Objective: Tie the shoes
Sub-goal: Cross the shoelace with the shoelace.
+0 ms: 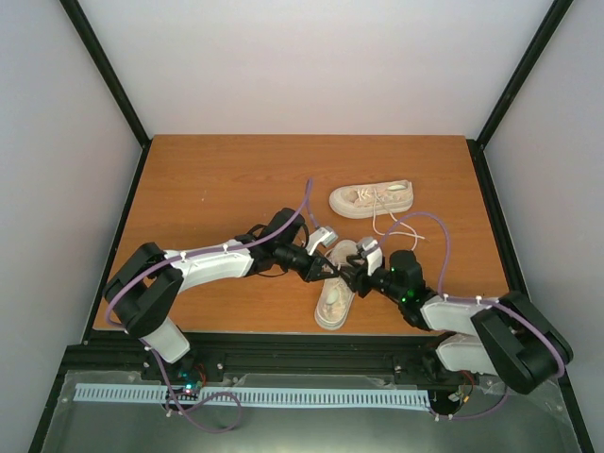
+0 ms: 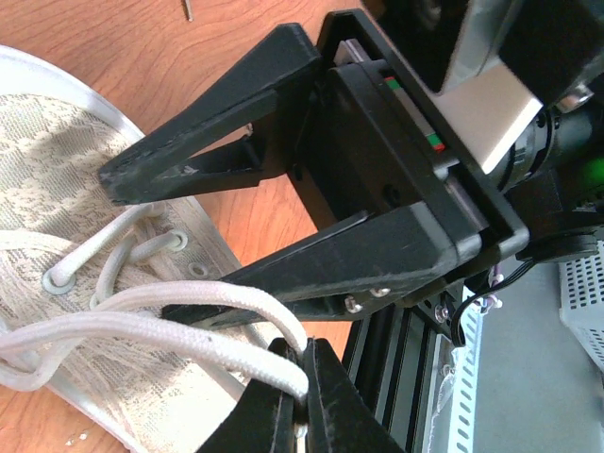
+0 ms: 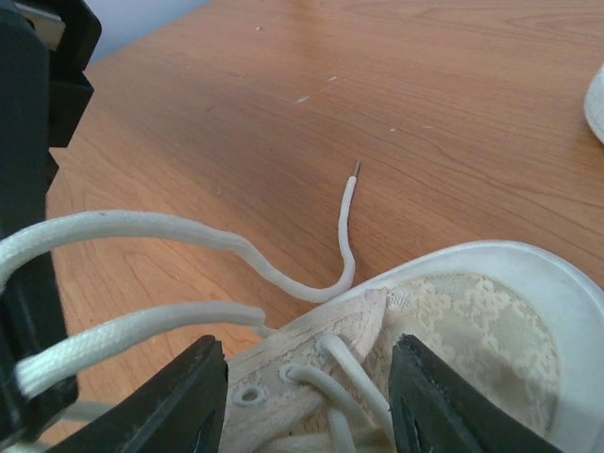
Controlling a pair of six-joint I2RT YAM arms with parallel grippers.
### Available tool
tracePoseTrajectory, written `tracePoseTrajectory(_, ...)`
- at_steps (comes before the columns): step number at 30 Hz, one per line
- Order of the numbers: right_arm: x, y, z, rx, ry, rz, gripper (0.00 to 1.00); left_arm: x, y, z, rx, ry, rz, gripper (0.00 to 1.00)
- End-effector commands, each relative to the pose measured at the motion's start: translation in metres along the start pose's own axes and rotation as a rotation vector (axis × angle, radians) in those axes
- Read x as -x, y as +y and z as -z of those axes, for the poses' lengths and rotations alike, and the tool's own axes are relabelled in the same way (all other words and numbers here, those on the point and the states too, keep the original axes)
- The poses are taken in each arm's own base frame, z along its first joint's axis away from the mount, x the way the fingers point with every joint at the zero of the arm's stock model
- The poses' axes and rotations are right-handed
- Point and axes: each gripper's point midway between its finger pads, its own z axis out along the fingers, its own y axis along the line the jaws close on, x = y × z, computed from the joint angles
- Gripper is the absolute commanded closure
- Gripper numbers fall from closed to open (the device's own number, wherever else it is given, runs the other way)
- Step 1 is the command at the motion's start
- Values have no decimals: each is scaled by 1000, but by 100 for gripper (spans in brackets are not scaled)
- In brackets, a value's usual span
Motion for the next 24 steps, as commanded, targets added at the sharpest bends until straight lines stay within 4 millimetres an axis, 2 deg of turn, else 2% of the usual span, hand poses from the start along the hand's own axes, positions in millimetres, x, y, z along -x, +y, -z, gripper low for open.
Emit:
tracePoseTrajectory(1,16,12,-13,70,-44,120,52,17,-18,9,-53,-48,-57,99)
tracePoseTrajectory(10,3,18,-27,99,-6,171,51,16,-18,8,-54,-45,-55,99)
tracePoseTrajectory(17,11,24,-37,127,-34,221,49,15,-17,7,-56,-39,-50,99)
tracePoseTrajectory(21,17,28,-44,135,-49,254,54,16,-17,8,-55,-41,-53,99)
tracePoseTrajectory(24,23,32,-44,145,-70,266,68,15,-16,7,-52,-40,-52,99)
